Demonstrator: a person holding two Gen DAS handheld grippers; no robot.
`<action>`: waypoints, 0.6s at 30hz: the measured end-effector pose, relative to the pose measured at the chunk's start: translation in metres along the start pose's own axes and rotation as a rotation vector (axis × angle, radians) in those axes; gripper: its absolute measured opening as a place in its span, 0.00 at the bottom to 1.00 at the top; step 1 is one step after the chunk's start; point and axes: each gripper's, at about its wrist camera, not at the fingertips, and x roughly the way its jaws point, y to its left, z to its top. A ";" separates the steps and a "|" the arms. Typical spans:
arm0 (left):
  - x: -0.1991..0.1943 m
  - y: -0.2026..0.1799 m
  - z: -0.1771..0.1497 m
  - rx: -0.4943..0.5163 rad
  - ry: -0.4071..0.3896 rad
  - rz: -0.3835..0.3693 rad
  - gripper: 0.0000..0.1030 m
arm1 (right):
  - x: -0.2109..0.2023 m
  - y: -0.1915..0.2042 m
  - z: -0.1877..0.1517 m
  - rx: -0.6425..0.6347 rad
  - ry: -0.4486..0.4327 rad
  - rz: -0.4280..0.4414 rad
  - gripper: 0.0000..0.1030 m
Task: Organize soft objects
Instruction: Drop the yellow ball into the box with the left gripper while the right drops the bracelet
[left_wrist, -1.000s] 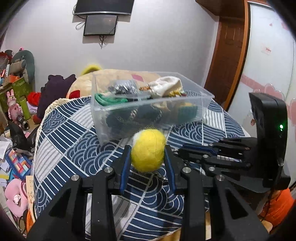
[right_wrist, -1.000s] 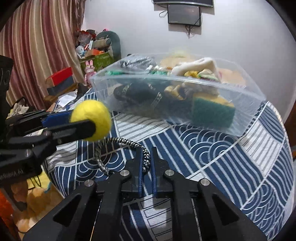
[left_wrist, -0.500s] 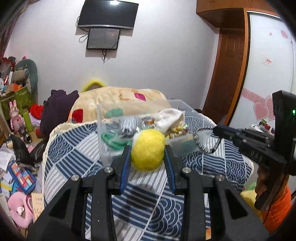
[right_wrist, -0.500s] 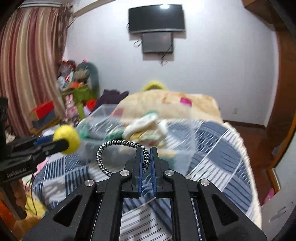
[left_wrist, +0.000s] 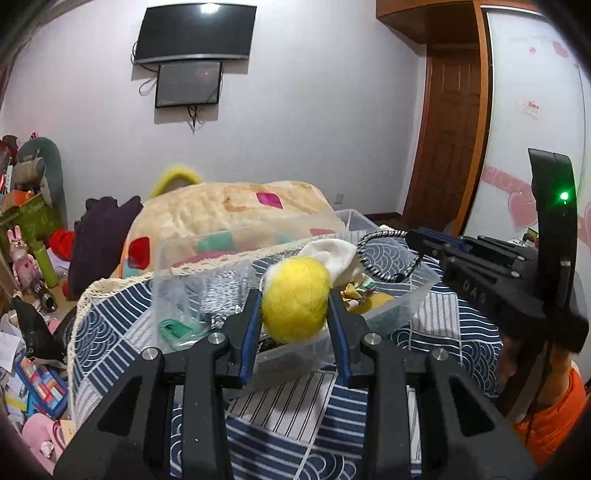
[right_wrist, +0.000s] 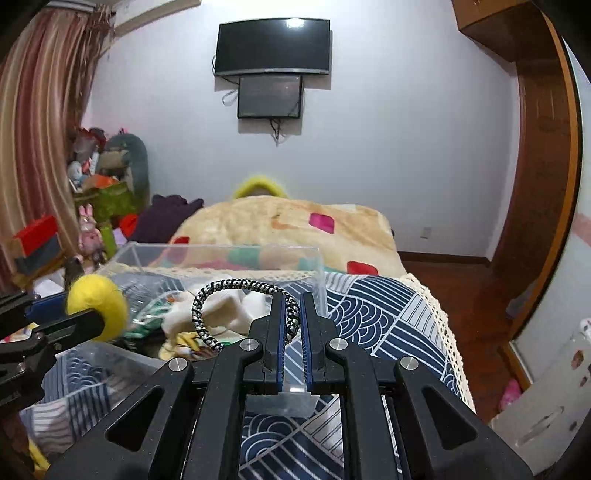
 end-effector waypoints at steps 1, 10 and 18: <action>0.005 0.000 0.000 -0.002 0.007 0.000 0.33 | 0.003 0.001 -0.001 -0.002 0.010 0.001 0.07; 0.026 0.004 -0.006 -0.015 0.040 0.004 0.34 | 0.008 0.002 -0.011 -0.021 0.064 0.023 0.07; 0.017 0.003 -0.006 -0.002 0.033 -0.001 0.38 | -0.002 -0.005 -0.008 -0.007 0.058 0.053 0.24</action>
